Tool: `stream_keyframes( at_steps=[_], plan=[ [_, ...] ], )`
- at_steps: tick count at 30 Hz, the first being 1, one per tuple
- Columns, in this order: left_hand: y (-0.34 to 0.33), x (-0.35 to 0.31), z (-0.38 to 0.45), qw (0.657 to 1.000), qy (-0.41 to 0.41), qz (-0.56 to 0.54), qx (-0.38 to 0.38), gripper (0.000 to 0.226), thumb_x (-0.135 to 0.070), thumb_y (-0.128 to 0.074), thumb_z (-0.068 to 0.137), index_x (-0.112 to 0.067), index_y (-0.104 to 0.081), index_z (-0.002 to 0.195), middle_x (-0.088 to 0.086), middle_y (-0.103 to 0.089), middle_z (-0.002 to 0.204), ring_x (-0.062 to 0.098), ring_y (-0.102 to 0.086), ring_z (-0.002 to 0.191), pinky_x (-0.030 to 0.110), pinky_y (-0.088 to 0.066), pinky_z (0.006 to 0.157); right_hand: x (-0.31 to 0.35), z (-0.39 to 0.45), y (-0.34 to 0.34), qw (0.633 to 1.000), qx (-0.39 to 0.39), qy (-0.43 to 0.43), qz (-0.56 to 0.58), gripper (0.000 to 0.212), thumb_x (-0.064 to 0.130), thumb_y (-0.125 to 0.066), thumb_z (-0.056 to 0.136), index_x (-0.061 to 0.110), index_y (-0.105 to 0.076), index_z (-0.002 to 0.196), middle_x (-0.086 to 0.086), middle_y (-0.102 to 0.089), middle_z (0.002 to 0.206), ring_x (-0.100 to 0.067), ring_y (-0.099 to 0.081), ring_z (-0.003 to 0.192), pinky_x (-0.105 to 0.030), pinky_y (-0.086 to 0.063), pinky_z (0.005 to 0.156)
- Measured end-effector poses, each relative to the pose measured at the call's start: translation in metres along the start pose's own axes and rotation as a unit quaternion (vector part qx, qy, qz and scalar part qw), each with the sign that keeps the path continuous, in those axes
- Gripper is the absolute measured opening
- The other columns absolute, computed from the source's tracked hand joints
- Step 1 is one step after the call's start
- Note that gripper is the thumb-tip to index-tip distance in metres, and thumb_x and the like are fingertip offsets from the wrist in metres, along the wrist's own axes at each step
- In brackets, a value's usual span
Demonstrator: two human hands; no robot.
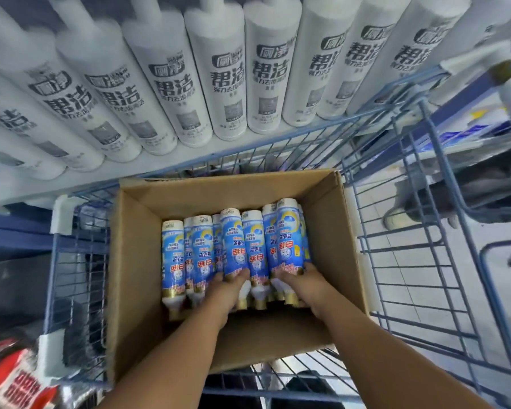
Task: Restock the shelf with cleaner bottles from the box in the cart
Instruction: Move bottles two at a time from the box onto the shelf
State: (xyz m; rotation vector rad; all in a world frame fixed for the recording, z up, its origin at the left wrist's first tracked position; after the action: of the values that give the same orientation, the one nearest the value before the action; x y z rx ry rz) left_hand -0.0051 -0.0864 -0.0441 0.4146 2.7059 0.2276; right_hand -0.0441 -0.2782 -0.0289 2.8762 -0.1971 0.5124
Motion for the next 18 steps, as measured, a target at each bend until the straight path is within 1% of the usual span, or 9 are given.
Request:
stream_keyframes(
  at_steps=[2, 4, 7, 9, 11, 13, 15, 17, 18],
  plan=[
    [0.004, -0.004, -0.006, 1.0, -0.008, -0.005, -0.011, 0.074, -0.059, -0.073, 0.077, -0.02, -0.051, 0.135, 0.006, -0.058, 0.131, 0.03, -0.055, 0.116, 0.046, -0.048, 0.1, 0.006, -0.008, -0.001, 1.0, 0.012, -0.012, 0.025, 0.062, 0.041, -0.08, 0.08, 0.019, -0.049, 0.13, -0.007, -0.066, 0.117, -0.027, -0.066, 0.101, -0.034, -0.056, 0.063],
    [0.009, -0.007, -0.014, 1.0, 0.007, -0.025, -0.011, 0.082, -0.068, -0.074, 0.067, -0.019, -0.055, 0.13, 0.006, -0.061, 0.124, 0.029, -0.058, 0.109, 0.049, -0.05, 0.098, 0.012, -0.021, -0.001, 0.995, 0.039, -0.033, 0.086, 0.051, 0.037, -0.078, 0.084, 0.014, -0.054, 0.123, -0.009, -0.069, 0.112, -0.026, -0.069, 0.095, -0.033, -0.057, 0.06],
    [0.016, -0.014, -0.037, 0.999, 0.013, -0.047, -0.015, 0.07, -0.064, -0.069, 0.077, -0.014, -0.056, 0.125, 0.009, -0.06, 0.115, 0.029, -0.059, 0.099, 0.047, -0.056, 0.09, 0.015, -0.04, 0.0, 0.987, 0.069, -0.035, 0.141, 0.038, 0.031, -0.077, 0.086, 0.008, -0.06, 0.112, -0.011, -0.073, 0.102, -0.024, -0.071, 0.079, -0.031, -0.057, 0.053],
    [0.018, -0.016, -0.056, 0.998, -0.001, -0.059, -0.03, 0.065, -0.062, -0.067, 0.081, -0.012, -0.055, 0.12, 0.007, -0.059, 0.112, 0.027, -0.059, 0.094, 0.045, -0.056, 0.089, 0.012, -0.051, -0.003, 0.985, 0.084, -0.027, 0.149, 0.036, 0.031, -0.077, 0.086, 0.007, -0.062, 0.109, -0.012, -0.074, 0.1, -0.024, -0.071, 0.077, -0.033, -0.058, 0.058],
    [0.019, -0.014, -0.07, 0.996, -0.023, -0.078, -0.036, 0.066, -0.064, -0.067, 0.08, -0.014, -0.056, 0.121, 0.006, -0.06, 0.111, 0.026, -0.059, 0.095, 0.045, -0.054, 0.091, 0.008, -0.062, -0.006, 0.985, 0.102, -0.011, 0.142, 0.043, 0.033, -0.079, 0.084, 0.007, -0.063, 0.115, -0.014, -0.075, 0.106, -0.025, -0.073, 0.08, -0.033, -0.058, 0.06],
    [0.02, -0.007, -0.072, 0.992, -0.048, -0.108, -0.044, 0.089, -0.079, -0.07, 0.063, -0.013, -0.059, 0.123, 0.007, -0.065, 0.114, 0.03, -0.062, 0.1, 0.048, -0.054, 0.092, 0.006, -0.076, -0.009, 0.984, 0.114, 0.009, 0.136, 0.047, 0.033, -0.08, 0.083, 0.005, -0.064, 0.118, -0.015, -0.075, 0.107, -0.026, -0.073, 0.083, -0.033, -0.058, 0.061],
    [0.024, 0.008, -0.048, 0.989, -0.067, -0.117, -0.06, 0.112, -0.093, -0.067, 0.035, -0.017, -0.064, 0.117, 0.011, -0.07, 0.109, 0.036, -0.068, 0.097, 0.055, -0.057, 0.086, 0.006, -0.093, -0.011, 0.984, 0.122, 0.038, 0.127, 0.05, 0.035, -0.081, 0.081, 0.005, -0.065, 0.117, -0.016, -0.075, 0.108, -0.03, -0.072, 0.088, -0.039, -0.061, 0.071],
    [0.031, 0.009, -0.058, 0.985, -0.08, -0.138, -0.065, 0.112, -0.092, -0.068, 0.03, -0.015, -0.067, 0.112, 0.016, -0.072, 0.103, 0.036, -0.071, 0.087, 0.055, -0.06, 0.076, 0.009, -0.115, -0.012, 0.982, 0.129, 0.07, 0.116, 0.054, 0.039, -0.083, 0.077, 0.005, -0.067, 0.116, -0.017, -0.075, 0.108, -0.032, -0.071, 0.092, -0.048, -0.059, 0.085],
    [0.035, 0.002, -0.092, 0.983, -0.086, -0.148, -0.066, 0.105, -0.088, -0.07, 0.036, -0.012, -0.068, 0.109, 0.017, -0.072, 0.1, 0.034, -0.071, 0.08, 0.052, -0.061, 0.07, 0.011, -0.125, -0.012, 0.98, 0.133, 0.089, 0.114, 0.055, 0.041, -0.083, 0.076, 0.005, -0.067, 0.115, -0.018, -0.075, 0.107, -0.032, -0.07, 0.089, -0.047, -0.06, 0.083]
  ],
)
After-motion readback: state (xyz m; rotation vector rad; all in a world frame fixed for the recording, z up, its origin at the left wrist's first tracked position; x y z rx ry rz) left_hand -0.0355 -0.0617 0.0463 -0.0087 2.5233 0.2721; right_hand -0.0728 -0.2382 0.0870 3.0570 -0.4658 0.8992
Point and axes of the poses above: each hand's wrist, its own z-axis towards the middle knuckle, its own y-axis out of the back of the hand, x = y × z, the point moved 2 cm from there along z, towards the middle knuckle
